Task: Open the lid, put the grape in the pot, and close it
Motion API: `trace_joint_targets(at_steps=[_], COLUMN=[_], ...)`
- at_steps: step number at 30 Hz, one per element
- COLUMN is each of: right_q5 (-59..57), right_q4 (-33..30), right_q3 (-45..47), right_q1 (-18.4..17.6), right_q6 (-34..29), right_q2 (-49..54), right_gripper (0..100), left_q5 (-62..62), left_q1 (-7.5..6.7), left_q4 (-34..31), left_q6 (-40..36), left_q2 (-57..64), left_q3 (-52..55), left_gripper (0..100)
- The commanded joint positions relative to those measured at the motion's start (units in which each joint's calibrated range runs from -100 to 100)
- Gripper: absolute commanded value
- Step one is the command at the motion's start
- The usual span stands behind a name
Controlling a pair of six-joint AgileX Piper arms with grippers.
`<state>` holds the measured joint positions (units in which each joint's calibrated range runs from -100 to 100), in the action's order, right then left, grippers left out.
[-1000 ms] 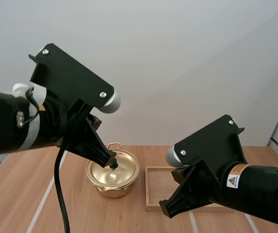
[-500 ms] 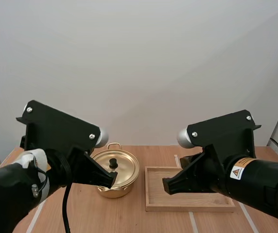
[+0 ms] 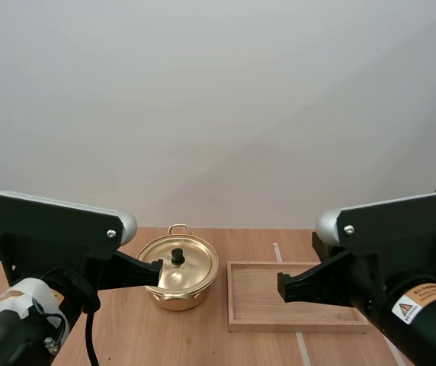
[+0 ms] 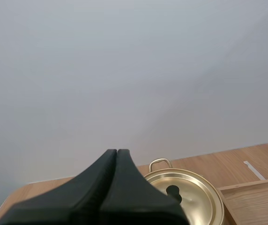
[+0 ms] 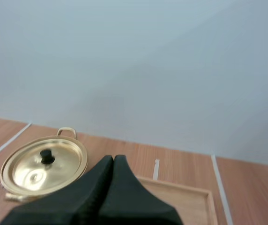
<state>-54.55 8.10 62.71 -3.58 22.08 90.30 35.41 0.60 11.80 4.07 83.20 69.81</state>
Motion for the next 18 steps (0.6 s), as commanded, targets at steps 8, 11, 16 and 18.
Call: trace_joint_targets(at_steps=[8,11,16,18], right_q5=[18.4,12.2,3.6,3.1], right_q4=[0.1,-0.2,-0.4,-1.3], right_q3=[3.7,3.7,3.7,3.7], right_q1=[0.3,0.3,0.3,0.3], right_q6=[0.0,0.0,0.0,0.0], right_q2=[9.7,9.7,9.7,9.7], right_gripper=[0,0,0,0], left_q5=[1.8,1.8,-0.8,-2.5], left_q1=[0.12,0.12,0.12,0.12], left_q4=[-2.8,-2.8,-1.8,-1.8], left_q6=[0.1,0.1,0.1,0.1], left_q2=[0.7,0.7,0.7,0.7], left_q3=[0.4,0.4,0.5,1.2], left_gripper=[0,0,0,0])
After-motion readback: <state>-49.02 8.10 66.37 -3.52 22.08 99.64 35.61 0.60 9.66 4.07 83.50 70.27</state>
